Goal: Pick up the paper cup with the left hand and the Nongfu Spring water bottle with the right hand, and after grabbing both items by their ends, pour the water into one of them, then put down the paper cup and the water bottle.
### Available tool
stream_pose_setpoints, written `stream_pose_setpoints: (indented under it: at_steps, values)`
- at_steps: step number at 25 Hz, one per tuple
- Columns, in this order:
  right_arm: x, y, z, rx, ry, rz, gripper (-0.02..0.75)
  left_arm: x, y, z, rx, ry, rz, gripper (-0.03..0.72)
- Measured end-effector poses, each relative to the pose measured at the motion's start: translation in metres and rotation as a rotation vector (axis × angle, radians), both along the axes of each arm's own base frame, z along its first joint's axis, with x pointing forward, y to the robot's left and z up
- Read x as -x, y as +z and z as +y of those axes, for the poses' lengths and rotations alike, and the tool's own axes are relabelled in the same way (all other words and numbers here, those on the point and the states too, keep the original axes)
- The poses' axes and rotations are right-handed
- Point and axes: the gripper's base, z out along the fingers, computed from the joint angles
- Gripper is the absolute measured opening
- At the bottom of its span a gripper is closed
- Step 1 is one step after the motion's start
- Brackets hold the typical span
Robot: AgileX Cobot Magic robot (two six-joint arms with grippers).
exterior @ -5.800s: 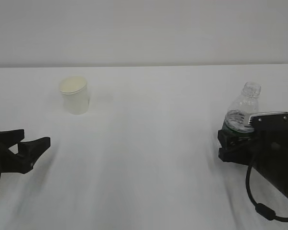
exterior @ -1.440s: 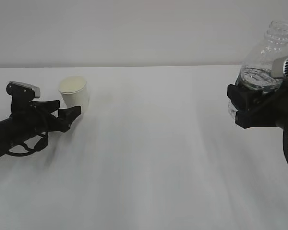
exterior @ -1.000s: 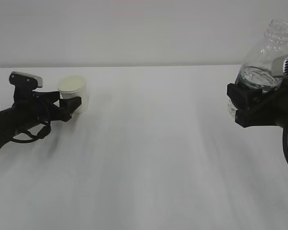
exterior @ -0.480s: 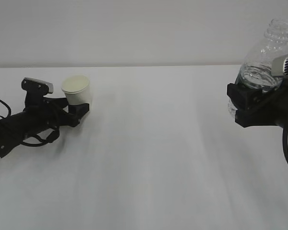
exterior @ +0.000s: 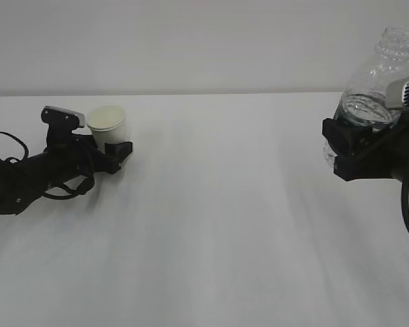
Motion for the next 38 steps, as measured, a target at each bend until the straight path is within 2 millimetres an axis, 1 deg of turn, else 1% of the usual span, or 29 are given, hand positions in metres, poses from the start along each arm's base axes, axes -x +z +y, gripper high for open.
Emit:
stream_pose_setpoints:
  at_steps: [4, 8, 12, 14, 18, 23, 25, 32, 35, 38]
  values:
    - [0.0, 0.0, 0.0, 0.0, 0.0, 0.0, 0.449, -0.005, 0.002, 0.0, -0.001, 0.001, -0.012, 0.585]
    - [0.0, 0.0, 0.0, 0.0, 0.0, 0.0, 0.449, -0.007, -0.006, -0.001, 0.001, 0.004, -0.001, 0.578]
    - [0.0, 0.0, 0.0, 0.0, 0.0, 0.0, 0.45, -0.008, -0.006, -0.001, 0.002, 0.003, -0.002, 0.575]
    - [0.0, 0.0, 0.0, 0.0, 0.0, 0.0, 0.449, -0.008, -0.006, -0.001, 0.002, 0.003, -0.002, 0.561]
    - [0.0, 0.0, 0.0, 0.0, 0.0, 0.0, 0.449, -0.008, -0.006, -0.002, 0.007, 0.003, -0.004, 0.505]
    - [0.0, 0.0, 0.0, 0.0, 0.0, 0.0, 0.449, -0.008, -0.006, -0.002, 0.024, -0.003, 0.002, 0.492]
    - [0.0, 0.0, 0.0, 0.001, 0.0, 0.001, 0.449, -0.008, 0.0, -0.004, 0.021, -0.021, -0.007, 0.489]
    - [0.0, 0.0, 0.0, 0.001, 0.0, 0.004, 0.449, -0.01, 0.037, -0.008, -0.018, -0.083, -0.069, 0.486]
    - [0.0, 0.0, 0.0, 0.001, 0.0, 0.004, 0.449, -0.007, 0.047, -0.011, -0.035, -0.135, -0.065, 0.484]
    - [0.0, 0.0, 0.0, 0.001, 0.0, 0.004, 0.449, 0.0, 0.057, -0.014, -0.058, -0.187, -0.059, 0.484]
